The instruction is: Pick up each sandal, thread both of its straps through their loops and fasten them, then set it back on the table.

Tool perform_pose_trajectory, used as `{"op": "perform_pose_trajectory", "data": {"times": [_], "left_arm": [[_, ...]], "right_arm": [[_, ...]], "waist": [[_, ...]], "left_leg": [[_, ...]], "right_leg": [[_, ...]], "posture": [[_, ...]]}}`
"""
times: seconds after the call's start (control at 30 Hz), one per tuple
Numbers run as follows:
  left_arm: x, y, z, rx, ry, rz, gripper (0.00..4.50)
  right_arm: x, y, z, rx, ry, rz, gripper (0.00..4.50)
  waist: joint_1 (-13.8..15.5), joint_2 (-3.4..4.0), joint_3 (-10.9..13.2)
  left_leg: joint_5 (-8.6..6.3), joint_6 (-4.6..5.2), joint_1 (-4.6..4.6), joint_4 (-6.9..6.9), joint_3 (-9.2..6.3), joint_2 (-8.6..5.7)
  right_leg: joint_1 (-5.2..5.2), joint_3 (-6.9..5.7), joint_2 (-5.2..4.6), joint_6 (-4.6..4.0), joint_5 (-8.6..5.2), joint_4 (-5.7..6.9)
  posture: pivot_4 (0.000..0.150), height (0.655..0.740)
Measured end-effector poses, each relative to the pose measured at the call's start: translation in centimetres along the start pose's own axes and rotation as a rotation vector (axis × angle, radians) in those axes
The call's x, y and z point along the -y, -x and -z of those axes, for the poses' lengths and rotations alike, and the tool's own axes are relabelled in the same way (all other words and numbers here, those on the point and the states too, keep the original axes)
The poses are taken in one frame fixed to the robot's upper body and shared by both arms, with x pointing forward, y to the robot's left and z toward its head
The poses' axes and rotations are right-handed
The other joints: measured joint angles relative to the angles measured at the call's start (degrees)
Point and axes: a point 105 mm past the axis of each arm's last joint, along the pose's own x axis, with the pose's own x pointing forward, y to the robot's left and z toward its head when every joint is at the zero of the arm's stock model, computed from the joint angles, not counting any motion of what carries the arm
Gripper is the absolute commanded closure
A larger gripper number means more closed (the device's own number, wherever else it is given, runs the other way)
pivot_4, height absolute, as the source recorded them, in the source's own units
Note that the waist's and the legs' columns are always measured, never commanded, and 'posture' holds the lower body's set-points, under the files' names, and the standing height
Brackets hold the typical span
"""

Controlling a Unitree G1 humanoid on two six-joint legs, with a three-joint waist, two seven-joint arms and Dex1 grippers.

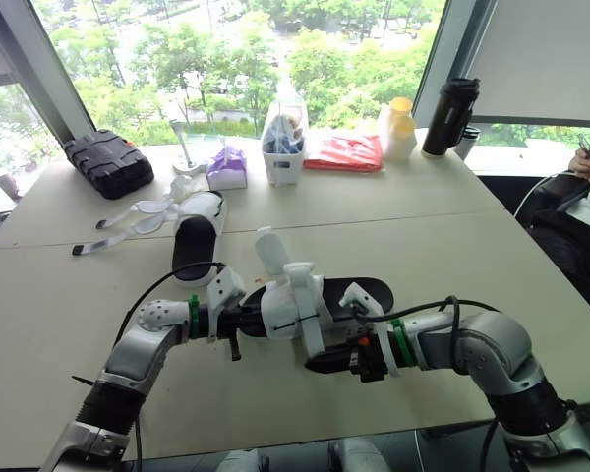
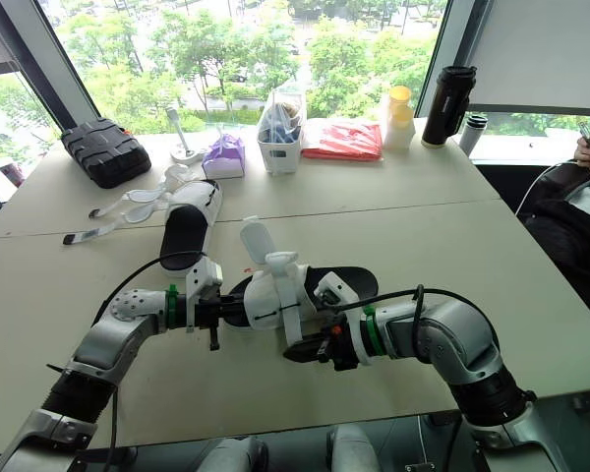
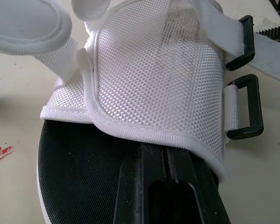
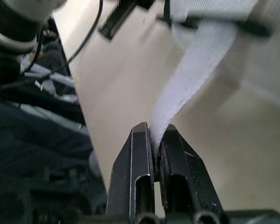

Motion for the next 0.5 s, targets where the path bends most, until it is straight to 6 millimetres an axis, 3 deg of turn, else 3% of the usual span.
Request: {"op": "perform_pose_trajectory", "data": {"times": [0.23,0.5], "left_arm": [[0.0,0.1,0.0,-0.007,-0.001,0.002,4.5],[0.3,0.1,-0.1,-0.017,-0.009,0.013,4.5]], "right_arm": [[-1.9,0.3,3.7,-0.194,0.023,-0.12,4.45],[-2.1,0.5,4.4,-0.223,0.09,-0.126,4.45]], "waist": [[-0.05,-0.02,0.0],[0.0,-0.02,0.0]], "left_leg": [[-0.01,0.02,0.0,0.0,0.01,0.01],[-0.04,0.07,-0.01,-0.01,0.0,0.02]], "right_leg": [[0.01,-0.02,0.01,0.15,-0.09,-0.03],[0.01,-0.02,-0.01,0.12,-0.08,-0.05]], "posture": [[0.15,0.74],[0.15,0.74]]}}
